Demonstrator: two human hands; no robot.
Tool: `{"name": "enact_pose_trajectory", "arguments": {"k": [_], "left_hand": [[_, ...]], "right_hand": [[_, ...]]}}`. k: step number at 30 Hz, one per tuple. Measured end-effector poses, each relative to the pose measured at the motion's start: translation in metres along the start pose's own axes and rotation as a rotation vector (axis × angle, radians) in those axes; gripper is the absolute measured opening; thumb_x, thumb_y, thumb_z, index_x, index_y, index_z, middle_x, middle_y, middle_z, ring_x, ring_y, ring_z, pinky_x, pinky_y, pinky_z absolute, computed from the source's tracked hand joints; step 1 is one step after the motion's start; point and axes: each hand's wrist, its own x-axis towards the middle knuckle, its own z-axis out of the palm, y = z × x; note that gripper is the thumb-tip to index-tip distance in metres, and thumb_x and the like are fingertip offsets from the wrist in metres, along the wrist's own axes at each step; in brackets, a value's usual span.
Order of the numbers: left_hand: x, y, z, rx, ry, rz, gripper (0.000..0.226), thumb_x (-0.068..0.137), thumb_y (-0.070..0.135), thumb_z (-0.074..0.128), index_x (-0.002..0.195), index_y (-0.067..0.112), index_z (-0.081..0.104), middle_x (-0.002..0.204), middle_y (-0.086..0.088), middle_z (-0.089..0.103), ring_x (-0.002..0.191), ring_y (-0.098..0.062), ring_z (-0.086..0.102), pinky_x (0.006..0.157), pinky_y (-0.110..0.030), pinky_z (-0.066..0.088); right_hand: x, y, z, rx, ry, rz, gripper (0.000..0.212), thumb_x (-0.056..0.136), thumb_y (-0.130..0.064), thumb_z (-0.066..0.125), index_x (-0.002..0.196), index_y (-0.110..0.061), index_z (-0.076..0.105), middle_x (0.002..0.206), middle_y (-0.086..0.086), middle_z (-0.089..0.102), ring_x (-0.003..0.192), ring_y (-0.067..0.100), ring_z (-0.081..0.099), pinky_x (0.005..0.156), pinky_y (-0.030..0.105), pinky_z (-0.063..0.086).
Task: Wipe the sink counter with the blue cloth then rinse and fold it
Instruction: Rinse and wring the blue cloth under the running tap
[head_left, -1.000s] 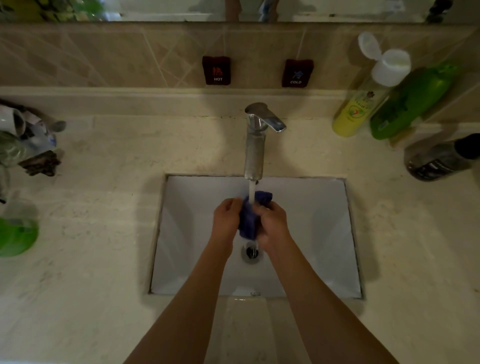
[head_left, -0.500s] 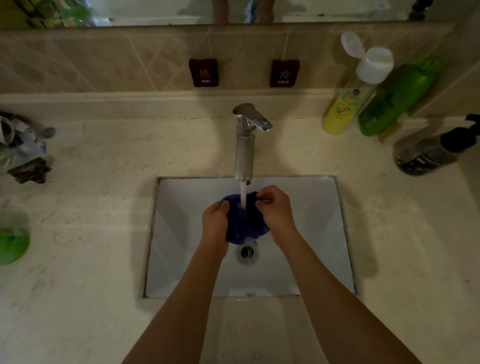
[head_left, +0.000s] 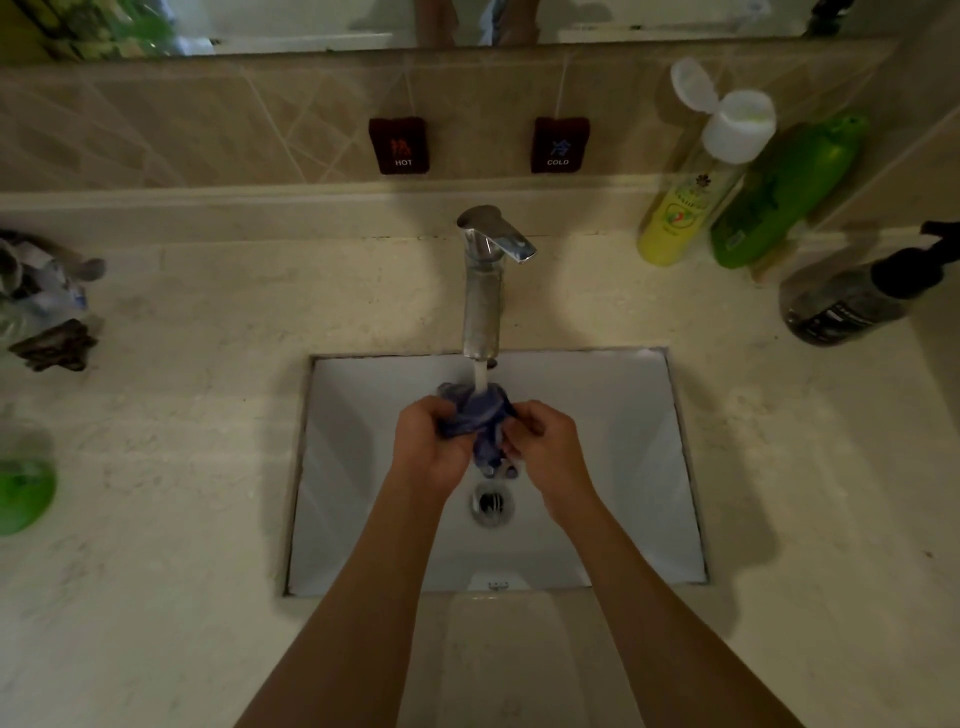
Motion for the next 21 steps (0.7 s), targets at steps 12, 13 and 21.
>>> {"name": "enact_pose_trajectory", "arguments": {"k": [12, 13, 21], "left_hand": [[-0.008, -0.015, -0.014, -0.124, -0.274, 0.019, 0.042, 0.075, -0.013, 0.044, 0.115, -0.007, 0.056, 0.103, -0.02, 0.072, 0.107, -0.031, 0.062, 0.099, -0.034, 0.051], [-0.007, -0.016, -0.016, -0.117, -0.277, 0.02, 0.038, 0.078, -0.013, 0.045, 0.114, -0.005, 0.057, 0.102, -0.018, 0.072, 0.105, -0.028, 0.063, 0.097, -0.031, 0.052], [0.012, -0.015, -0.017, 0.066, 0.079, -0.001, 0.041, 0.095, -0.001, 0.051, 0.136, 0.0, 0.049, 0.124, -0.023, 0.062, 0.093, -0.03, 0.067, 0.063, -0.033, 0.061]], "right_hand": [[0.024, -0.023, 0.003, -0.025, 0.06, 0.071, 0.029, 0.102, -0.026, 0.054, 0.09, 0.001, 0.059, 0.078, 0.008, 0.061, 0.069, 0.014, 0.058, 0.066, 0.026, 0.047], [0.025, -0.024, 0.003, -0.03, 0.065, 0.071, 0.034, 0.101, -0.028, 0.056, 0.091, 0.004, 0.061, 0.079, 0.013, 0.064, 0.069, 0.016, 0.06, 0.067, 0.028, 0.048], [0.022, -0.031, -0.002, 0.319, -0.198, 0.267, 0.02, 0.096, 0.004, 0.051, 0.088, 0.003, 0.07, 0.074, 0.022, 0.066, 0.074, 0.036, 0.056, 0.067, 0.036, 0.048]]}}
